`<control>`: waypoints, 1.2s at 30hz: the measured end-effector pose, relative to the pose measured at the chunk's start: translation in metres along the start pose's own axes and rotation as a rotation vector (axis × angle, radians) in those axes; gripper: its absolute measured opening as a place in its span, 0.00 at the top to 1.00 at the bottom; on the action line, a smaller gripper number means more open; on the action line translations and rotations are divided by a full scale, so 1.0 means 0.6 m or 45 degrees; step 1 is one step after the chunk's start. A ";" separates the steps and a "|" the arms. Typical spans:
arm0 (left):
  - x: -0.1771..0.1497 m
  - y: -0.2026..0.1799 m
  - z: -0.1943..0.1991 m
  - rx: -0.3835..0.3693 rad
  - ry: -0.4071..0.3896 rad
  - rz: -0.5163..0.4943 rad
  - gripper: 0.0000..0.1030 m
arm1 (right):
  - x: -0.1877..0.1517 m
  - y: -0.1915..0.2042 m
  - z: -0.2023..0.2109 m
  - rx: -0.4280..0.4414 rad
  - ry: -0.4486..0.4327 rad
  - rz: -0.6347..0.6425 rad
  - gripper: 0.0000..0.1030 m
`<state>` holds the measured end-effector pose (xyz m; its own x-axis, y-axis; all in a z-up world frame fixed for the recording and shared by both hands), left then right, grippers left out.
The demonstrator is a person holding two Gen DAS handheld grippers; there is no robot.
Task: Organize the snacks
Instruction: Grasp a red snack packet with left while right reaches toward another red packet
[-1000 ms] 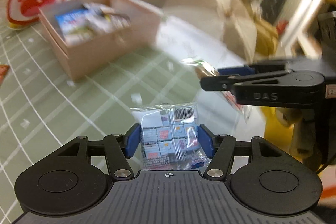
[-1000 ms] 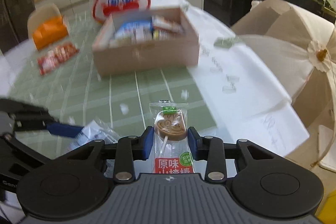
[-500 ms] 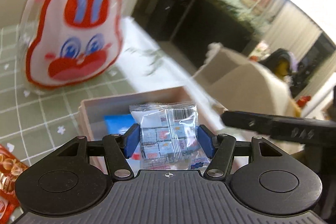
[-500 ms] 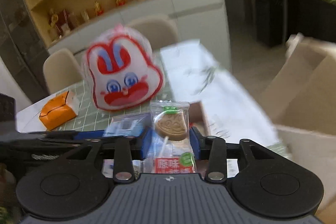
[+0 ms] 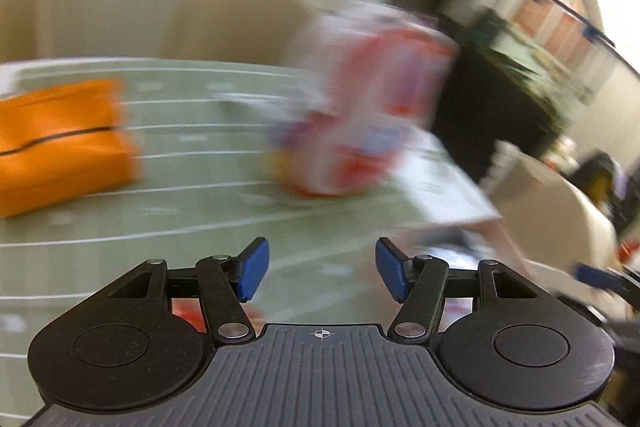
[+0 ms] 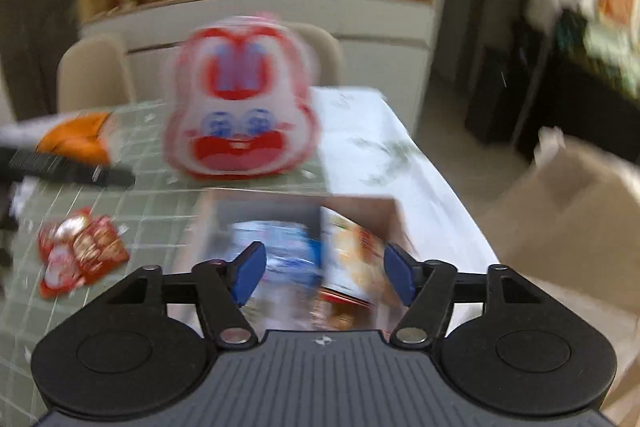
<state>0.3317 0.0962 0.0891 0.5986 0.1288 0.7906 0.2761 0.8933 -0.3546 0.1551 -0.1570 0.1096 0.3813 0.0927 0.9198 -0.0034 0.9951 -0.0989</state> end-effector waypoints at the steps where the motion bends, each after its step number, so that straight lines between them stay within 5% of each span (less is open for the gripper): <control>1: 0.003 0.032 0.000 0.033 0.002 0.017 0.38 | 0.002 0.030 0.004 0.031 -0.015 0.015 0.29; 6: -0.016 0.137 -0.013 0.119 0.093 -0.020 0.38 | 0.001 0.167 -0.041 0.267 0.127 -0.180 0.23; 13: -0.076 0.146 0.043 0.117 0.152 -0.186 0.48 | -0.001 0.254 -0.171 0.250 0.178 -0.284 0.23; 17: -0.093 0.174 0.106 0.136 0.133 0.059 0.48 | -0.005 0.278 -0.255 0.221 0.276 -0.260 0.23; 20: -0.111 0.197 0.127 0.051 0.183 0.251 0.48 | -0.028 0.298 -0.297 0.233 0.388 -0.301 0.24; 24: -0.116 0.216 0.128 0.030 0.158 0.351 0.49 | -0.049 0.319 -0.254 0.268 0.374 -0.247 0.32; 29: -0.105 0.197 0.097 0.030 0.138 0.319 0.49 | -0.084 0.302 -0.162 0.309 0.426 -0.334 0.36; 36: -0.128 0.086 0.070 -0.067 0.253 -0.037 0.48 | -0.139 0.248 -0.029 0.265 0.417 -0.371 0.54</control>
Point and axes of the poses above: each gripper's, at about its wrist camera, not at the fingertips, and z roughly against the way its jaws point, y to its left, x to its top, the point moved 1 cm from there along -z, roughly the way its jaws point, and after that the axes turned 15 degrees about -y, right-handed, at the moved point
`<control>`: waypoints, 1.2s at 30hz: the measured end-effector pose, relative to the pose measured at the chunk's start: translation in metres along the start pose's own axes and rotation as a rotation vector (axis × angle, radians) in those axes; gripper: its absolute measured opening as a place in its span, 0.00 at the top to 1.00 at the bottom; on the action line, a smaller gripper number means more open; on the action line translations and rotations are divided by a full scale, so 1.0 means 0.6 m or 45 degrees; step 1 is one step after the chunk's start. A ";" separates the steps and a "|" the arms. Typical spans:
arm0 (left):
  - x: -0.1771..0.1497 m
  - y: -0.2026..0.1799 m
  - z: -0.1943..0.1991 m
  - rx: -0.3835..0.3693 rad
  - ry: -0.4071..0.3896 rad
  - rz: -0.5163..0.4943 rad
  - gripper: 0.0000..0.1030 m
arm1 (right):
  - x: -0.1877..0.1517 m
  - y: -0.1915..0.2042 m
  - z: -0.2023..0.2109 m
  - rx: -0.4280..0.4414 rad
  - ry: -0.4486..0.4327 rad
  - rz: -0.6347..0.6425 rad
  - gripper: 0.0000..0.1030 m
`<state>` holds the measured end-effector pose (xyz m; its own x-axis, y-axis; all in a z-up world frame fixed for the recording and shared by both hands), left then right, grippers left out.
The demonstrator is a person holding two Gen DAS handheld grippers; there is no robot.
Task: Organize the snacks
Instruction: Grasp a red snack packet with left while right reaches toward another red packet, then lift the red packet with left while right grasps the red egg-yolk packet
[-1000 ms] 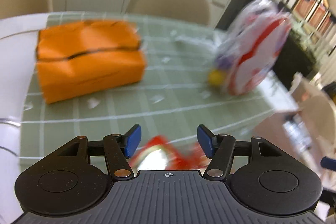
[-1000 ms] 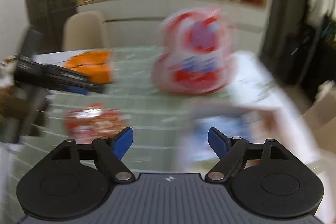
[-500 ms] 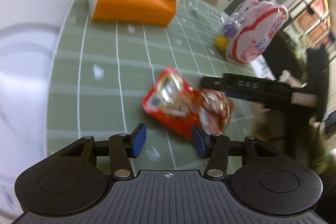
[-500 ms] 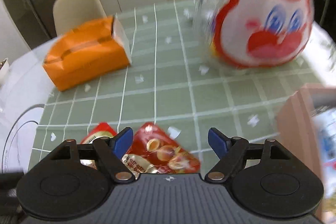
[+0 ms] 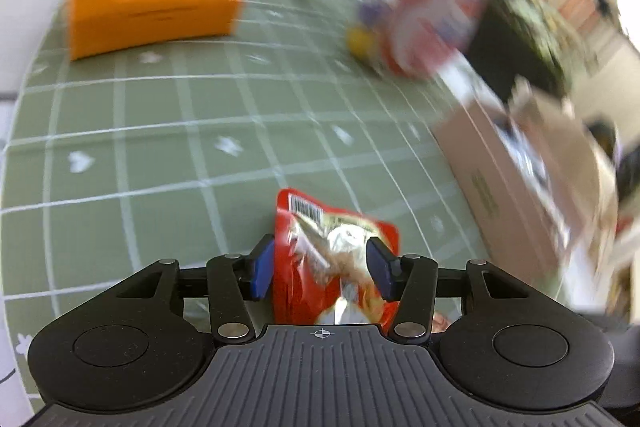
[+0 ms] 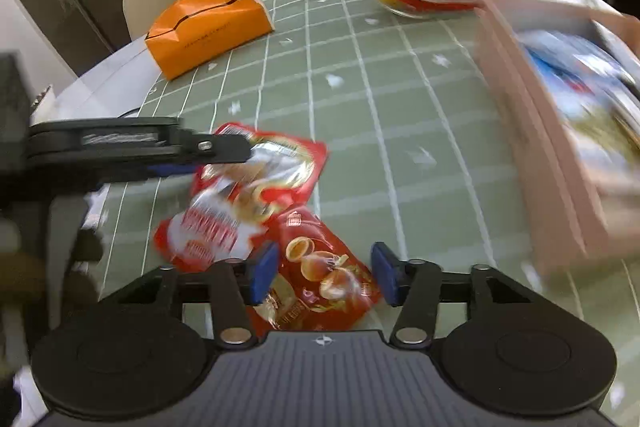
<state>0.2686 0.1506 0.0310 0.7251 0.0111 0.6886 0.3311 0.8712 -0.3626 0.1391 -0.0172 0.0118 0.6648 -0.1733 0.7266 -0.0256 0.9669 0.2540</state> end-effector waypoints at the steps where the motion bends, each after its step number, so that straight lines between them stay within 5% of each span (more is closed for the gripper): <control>1: -0.009 -0.019 0.003 -0.001 0.018 -0.075 0.48 | -0.010 -0.006 0.016 -0.024 -0.011 0.030 0.55; 5: -0.047 -0.076 0.020 -0.039 0.069 -0.268 0.47 | -0.048 -0.029 0.065 -0.151 -0.021 0.153 0.57; 10: -0.074 -0.103 0.036 -0.079 0.100 -0.309 0.47 | -0.047 -0.039 0.114 -0.071 -0.102 0.100 0.56; 14: -0.082 -0.103 0.045 -0.108 0.119 -0.287 0.47 | -0.031 -0.010 0.109 -0.011 -0.166 0.197 0.30; 18: -0.089 -0.096 0.057 -0.096 0.106 -0.239 0.48 | -0.028 -0.002 0.067 0.004 -0.125 0.256 0.30; 23: -0.100 -0.106 0.068 -0.093 0.129 -0.271 0.44 | -0.033 -0.024 0.060 -0.212 -0.106 0.246 0.33; 30: -0.126 -0.149 0.068 -0.065 0.149 -0.457 0.34 | -0.057 -0.071 0.094 -0.172 -0.107 0.070 0.33; 36: -0.159 -0.155 0.085 -0.023 0.004 -0.485 0.33 | -0.102 -0.081 0.159 -0.248 -0.197 0.180 0.33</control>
Point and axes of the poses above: each gripper's, at about its wrist camera, not at the fingertips, and z roughly against the way its jaws point, y to its left, x to its top, the point moved 1 cm from there along -z, roughly the way its jaws point, and after that the axes turned 15 degrees about -y, right-handed, at the moved point
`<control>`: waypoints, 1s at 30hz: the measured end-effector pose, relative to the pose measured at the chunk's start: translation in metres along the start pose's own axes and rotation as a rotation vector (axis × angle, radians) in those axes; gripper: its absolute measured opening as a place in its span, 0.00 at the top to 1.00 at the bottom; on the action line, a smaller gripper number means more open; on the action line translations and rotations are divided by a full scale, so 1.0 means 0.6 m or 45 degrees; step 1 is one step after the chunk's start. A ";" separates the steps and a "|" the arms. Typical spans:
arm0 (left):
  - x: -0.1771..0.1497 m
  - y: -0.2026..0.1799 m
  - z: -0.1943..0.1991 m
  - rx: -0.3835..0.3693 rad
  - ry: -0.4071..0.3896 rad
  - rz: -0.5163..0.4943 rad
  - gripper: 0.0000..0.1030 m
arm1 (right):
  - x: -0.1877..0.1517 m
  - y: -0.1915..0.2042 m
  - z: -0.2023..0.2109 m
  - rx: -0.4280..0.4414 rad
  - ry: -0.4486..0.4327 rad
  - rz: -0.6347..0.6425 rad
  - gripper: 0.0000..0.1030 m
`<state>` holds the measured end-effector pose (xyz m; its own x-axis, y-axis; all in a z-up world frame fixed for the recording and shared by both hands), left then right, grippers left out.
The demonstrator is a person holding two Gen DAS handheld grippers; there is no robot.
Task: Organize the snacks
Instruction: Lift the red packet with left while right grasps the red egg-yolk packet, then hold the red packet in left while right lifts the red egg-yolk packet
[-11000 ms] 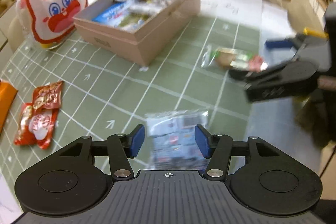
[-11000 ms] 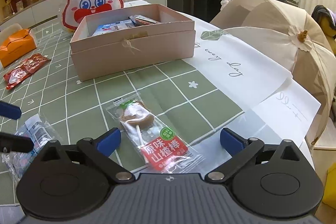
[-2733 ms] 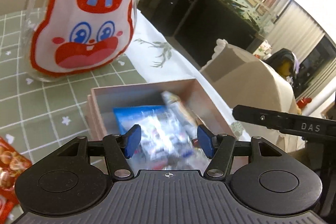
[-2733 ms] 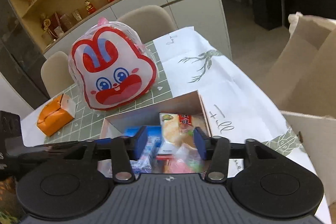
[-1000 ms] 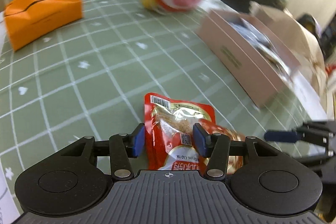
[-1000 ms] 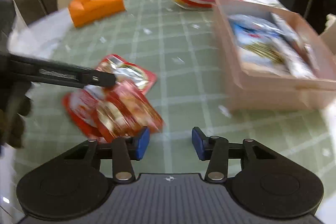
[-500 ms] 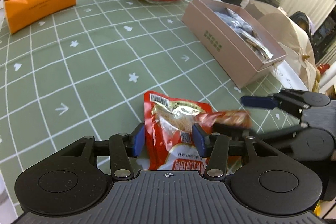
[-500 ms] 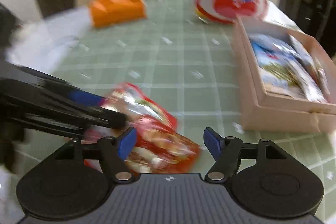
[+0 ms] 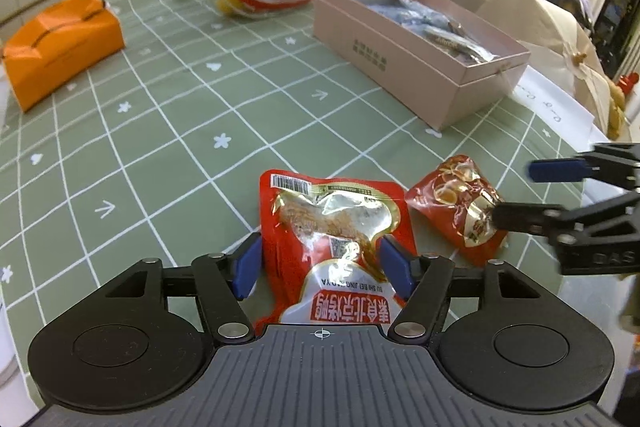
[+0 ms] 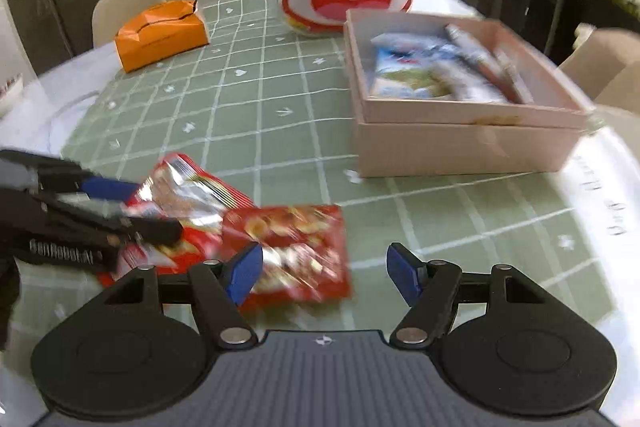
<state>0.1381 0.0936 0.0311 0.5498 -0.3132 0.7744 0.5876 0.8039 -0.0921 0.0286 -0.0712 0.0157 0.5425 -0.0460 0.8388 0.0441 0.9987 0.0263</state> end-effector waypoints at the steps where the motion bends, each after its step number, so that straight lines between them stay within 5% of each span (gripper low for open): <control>1: 0.000 -0.003 0.001 0.012 -0.002 -0.006 0.34 | -0.007 -0.003 0.009 -0.011 -0.006 0.018 0.32; 5: 0.006 -0.001 0.011 -0.006 0.000 0.107 0.55 | -0.034 -0.020 0.025 -0.058 0.019 0.001 0.32; 10: 0.003 -0.006 0.082 0.002 -0.140 0.158 0.72 | -0.042 -0.029 0.042 -0.094 0.008 -0.044 0.32; 20: -0.039 -0.001 0.177 0.032 -0.166 0.242 0.74 | 0.004 0.029 0.025 0.094 -0.064 -0.080 0.28; 25: -0.048 -0.006 0.195 0.003 -0.160 0.266 0.74 | 0.011 0.057 -0.055 -0.004 0.061 -0.071 0.26; 30: -0.051 -0.016 0.212 -0.030 -0.171 0.263 0.74 | 0.004 0.063 -0.057 -0.026 0.063 -0.061 0.25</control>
Point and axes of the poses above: each gripper's, at about its wrist camera, not at the fingertips, and z roughly against the way its jaws point, y to its left, x to its top, the point moved 1 cm from there along -z, roughly the way its jaws point, and after that the axes turned 15 degrees about -y, right-handed, at the moved point
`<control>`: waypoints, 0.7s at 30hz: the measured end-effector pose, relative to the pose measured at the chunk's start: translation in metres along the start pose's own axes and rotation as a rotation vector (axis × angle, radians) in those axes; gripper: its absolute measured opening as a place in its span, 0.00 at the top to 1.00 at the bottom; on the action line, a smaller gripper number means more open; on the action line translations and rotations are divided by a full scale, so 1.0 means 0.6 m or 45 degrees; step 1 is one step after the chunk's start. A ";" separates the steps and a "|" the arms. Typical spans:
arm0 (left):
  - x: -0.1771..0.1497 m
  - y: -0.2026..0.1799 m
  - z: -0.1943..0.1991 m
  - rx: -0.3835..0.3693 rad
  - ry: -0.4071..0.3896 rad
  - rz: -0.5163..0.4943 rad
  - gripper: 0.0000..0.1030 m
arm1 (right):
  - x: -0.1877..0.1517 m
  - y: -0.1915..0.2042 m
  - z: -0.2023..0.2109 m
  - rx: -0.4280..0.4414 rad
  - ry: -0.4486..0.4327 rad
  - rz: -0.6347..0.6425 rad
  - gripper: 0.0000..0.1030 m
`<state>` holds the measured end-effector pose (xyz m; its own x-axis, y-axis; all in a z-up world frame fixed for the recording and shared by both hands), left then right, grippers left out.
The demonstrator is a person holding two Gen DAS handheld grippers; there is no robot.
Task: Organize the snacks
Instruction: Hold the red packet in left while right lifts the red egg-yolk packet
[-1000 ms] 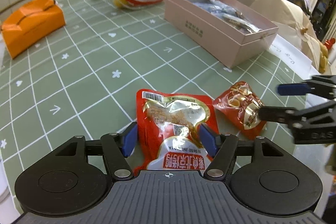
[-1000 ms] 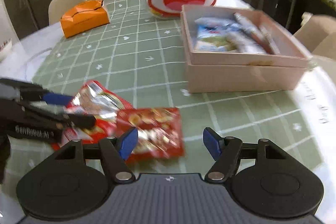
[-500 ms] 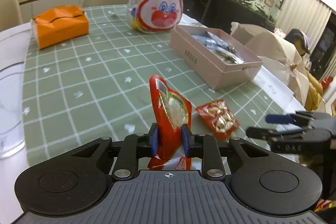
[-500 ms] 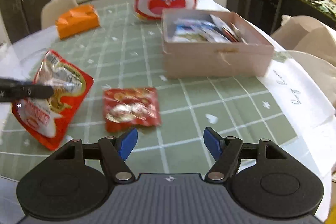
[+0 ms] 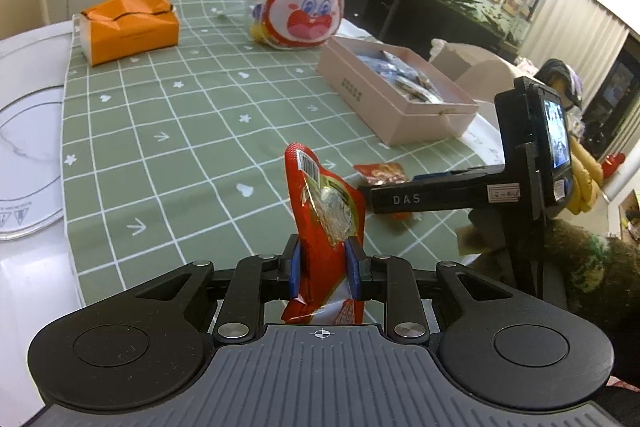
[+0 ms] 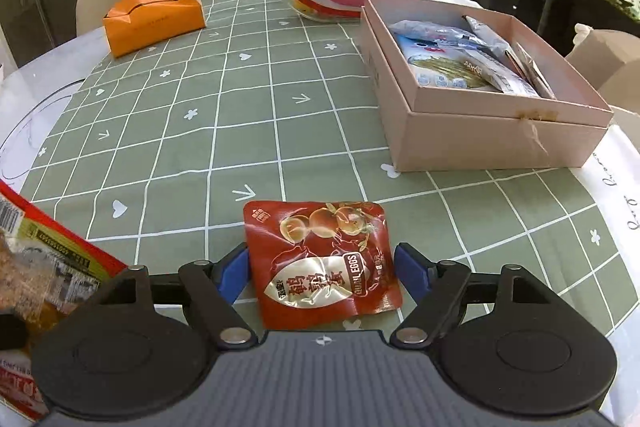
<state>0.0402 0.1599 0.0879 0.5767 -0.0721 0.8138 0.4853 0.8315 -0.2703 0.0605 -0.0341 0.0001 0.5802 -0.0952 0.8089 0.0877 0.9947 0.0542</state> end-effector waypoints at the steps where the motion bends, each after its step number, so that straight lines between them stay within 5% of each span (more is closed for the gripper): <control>1: -0.001 -0.001 0.002 -0.008 0.000 0.001 0.74 | -0.001 -0.003 0.006 0.008 0.002 -0.014 0.27; 11: -0.010 -0.014 -0.021 -0.069 0.050 0.001 0.74 | -0.053 -0.012 0.104 0.083 0.003 0.193 0.28; 16: -0.015 -0.014 -0.039 -0.064 0.070 0.061 0.74 | -0.094 -0.013 0.142 -0.001 -0.058 0.351 0.28; 21: -0.013 -0.012 -0.059 -0.046 0.097 0.107 0.74 | -0.118 -0.037 0.172 -0.081 -0.086 0.334 0.26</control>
<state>0.0556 0.1350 0.0654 0.6641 -0.0459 0.7463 0.4559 0.8159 -0.3556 -0.0660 -0.0451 0.0022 0.5349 0.1700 0.8277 -0.0065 0.9804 -0.1971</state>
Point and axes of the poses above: each gripper's, at about its wrist camera, not at the fingertips, and z roughly against the way its jaws point, y to its left, x to its top, the point moved 1 cm from there along -z, roughly the way its jaws point, and after that the axes turned 15 degrees about -y, right-handed, at the moved point
